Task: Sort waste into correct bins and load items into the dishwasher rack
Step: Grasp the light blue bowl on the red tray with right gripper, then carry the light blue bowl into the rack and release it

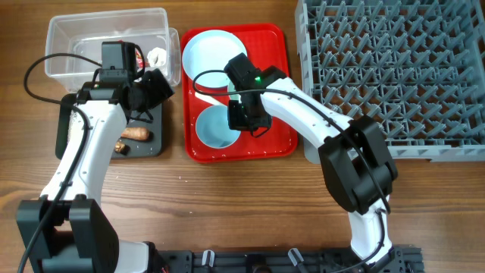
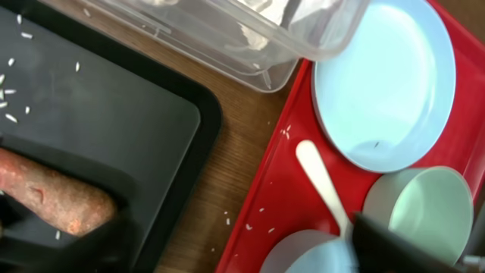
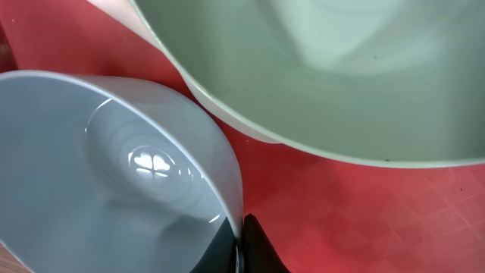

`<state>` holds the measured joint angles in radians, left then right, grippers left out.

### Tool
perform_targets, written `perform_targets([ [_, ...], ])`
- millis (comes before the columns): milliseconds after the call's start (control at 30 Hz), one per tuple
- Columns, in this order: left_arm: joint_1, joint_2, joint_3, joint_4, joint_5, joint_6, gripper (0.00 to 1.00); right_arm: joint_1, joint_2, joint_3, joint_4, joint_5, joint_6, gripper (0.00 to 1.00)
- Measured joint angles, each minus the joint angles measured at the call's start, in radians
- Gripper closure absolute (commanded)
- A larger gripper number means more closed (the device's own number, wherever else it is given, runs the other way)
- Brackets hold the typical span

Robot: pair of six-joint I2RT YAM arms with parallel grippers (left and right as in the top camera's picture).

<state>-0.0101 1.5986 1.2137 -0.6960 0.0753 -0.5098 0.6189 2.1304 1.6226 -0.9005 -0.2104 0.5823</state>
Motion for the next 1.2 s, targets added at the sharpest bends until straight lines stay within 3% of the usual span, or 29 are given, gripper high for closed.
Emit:
perform_targets([
  [333, 0.0, 0.0, 0.0, -0.016, 0.0, -0.002, 0.0, -0.002, -0.04, -0.005, -0.098, 0.009, -0.02, 0.96],
  [533, 0.0, 0.0, 0.0, -0.016, 0.0, -0.002, 0.0, -0.039, -0.309, -0.016, -0.152, 0.156, -0.027, 0.96],
  [667, 0.0, 0.0, 0.0, -0.016, 0.0, -0.002, 0.0, -0.101, -0.532, -0.011, -0.159, 0.432, -0.022, 0.96],
  [833, 0.0, 0.0, 0.0, -0.016, 0.0, -0.002, 0.0, -0.169, -0.589, -0.01, -0.146, 0.911, -0.011, 0.96],
  [967, 0.0, 0.0, 0.0, -0.015, 0.0, -0.002, 0.0, -0.225, -0.547, -0.01, -0.015, 1.155, -0.077, 0.96],
  [1200, 0.0, 0.0, 0.0, -0.018, 0.0, -0.002, 0.0, -0.291, -0.389, -0.013, 0.561, 1.307, -0.452, 0.96],
])
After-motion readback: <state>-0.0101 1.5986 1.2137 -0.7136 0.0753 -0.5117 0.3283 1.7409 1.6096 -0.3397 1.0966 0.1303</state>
